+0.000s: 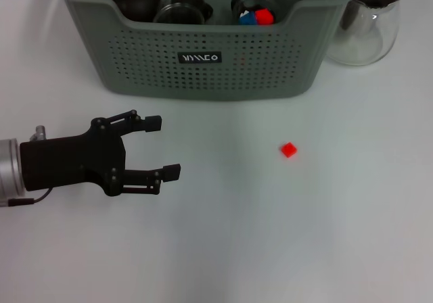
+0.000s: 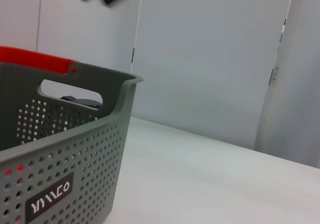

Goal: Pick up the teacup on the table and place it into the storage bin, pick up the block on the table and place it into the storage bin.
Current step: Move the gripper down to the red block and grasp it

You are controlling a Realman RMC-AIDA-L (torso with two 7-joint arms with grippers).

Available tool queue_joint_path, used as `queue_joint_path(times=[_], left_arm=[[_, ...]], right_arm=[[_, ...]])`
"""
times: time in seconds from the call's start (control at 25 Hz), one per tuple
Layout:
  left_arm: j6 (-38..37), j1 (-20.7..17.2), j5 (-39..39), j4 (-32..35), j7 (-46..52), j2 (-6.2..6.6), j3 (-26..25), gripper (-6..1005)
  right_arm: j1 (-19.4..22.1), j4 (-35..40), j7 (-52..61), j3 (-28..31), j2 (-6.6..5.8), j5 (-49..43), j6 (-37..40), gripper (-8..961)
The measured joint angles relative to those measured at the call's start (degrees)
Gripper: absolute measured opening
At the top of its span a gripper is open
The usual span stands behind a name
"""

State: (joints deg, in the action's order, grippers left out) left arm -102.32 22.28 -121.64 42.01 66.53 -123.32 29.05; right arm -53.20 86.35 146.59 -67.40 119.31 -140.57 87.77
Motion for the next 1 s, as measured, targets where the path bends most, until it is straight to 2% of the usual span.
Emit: queue_joint_path(times=[0.12,0.28,0.52,0.72,1.0], left_arm=[[0.0,-0.1,0.0,0.0,0.0,0.01,0.0,948],[0.0,-0.2,0.0,0.0,0.0,0.01,-0.2,948],[0.0,-0.2,0.0,0.0,-0.1,0.00,-0.2,948],[0.0,-0.3,0.0,0.0,-0.2,-0.12,-0.1,948],[0.0,-0.4,0.0,0.0,-0.4,-0.16,-0.1,948]], right_arm=[[3.8,4.4,-3.4,0.1,-0.02,4.1,8.2,697],[7.8,6.3,-7.5,-0.1,0.41,6.8,15.9,696],[10.9,3.4,-9.8,-2.6,0.61,3.4,19.9,695],[9.2,-6.2,-6.8,-6.2,0.84,-3.5,17.0,693],[2.6,-24.1,1.6,-12.3,1.00,-8.6,6.9,685]])
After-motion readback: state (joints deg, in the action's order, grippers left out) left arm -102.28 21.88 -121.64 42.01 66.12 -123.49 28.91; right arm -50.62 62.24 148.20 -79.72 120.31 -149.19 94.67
